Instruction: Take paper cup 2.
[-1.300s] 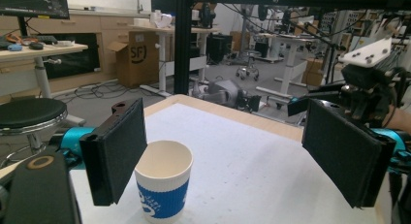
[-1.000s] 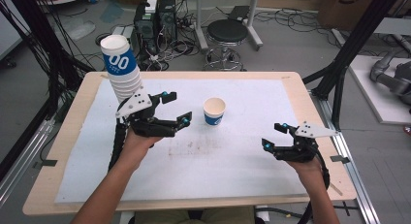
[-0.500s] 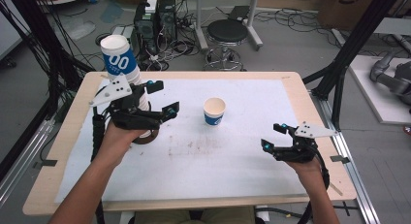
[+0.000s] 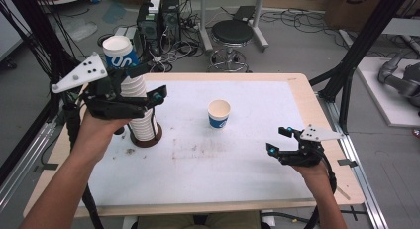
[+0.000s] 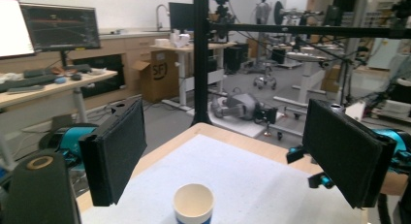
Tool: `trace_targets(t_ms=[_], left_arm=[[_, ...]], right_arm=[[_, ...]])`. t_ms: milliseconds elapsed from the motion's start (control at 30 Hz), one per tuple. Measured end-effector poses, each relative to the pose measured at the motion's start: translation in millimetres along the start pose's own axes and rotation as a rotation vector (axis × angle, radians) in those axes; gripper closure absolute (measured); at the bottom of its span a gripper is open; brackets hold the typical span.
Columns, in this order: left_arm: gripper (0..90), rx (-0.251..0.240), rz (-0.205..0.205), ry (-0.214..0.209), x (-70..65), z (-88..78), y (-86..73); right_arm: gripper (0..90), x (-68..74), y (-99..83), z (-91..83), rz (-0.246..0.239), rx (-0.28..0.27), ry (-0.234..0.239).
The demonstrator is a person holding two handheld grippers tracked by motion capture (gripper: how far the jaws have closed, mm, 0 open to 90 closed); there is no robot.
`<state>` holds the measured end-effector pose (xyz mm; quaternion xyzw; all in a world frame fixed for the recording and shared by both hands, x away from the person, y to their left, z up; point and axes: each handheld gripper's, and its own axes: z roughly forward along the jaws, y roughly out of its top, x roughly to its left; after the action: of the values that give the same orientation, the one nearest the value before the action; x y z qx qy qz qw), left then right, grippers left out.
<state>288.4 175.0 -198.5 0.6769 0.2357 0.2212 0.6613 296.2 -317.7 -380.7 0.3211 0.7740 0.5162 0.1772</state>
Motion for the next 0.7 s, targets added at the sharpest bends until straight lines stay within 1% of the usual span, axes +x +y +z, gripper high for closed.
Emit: trace_targets(t_ms=[67,133,300,433,500,600,700], left_arm=[[15.9,0.001,-0.014,0.018,5.7,-3.6,2.8],[15.9,0.001,-0.017,0.036,10.6,-7.0,4.9],[15.9,0.005,-0.011,0.061,20.3,-12.7,9.5],[15.9,-0.003,-0.006,0.077,25.0,-16.6,14.8],[15.9,-0.002,0.005,0.088,26.6,-18.8,18.1],[15.9,0.001,0.009,0.109,31.7,-22.4,21.4],[15.9,-0.009,0.002,0.143,37.1,-27.2,24.1]], right_arm=[[20.7,0.0,0.1,-0.2,0.002,-0.001,0.001],[20.8,-0.1,0.4,-0.5,0.003,-0.004,0.0],[20.8,-0.5,0.3,-0.7,0.003,-0.003,0.001],[20.8,-0.7,-0.1,-0.3,0.004,-0.001,0.0],[20.7,-0.8,-0.3,-0.3,0.006,-0.002,-0.001],[20.8,-0.6,-0.3,-0.8,0.008,0.0,0.002],[20.8,-0.3,-0.2,-1.0,0.008,0.001,0.003]])
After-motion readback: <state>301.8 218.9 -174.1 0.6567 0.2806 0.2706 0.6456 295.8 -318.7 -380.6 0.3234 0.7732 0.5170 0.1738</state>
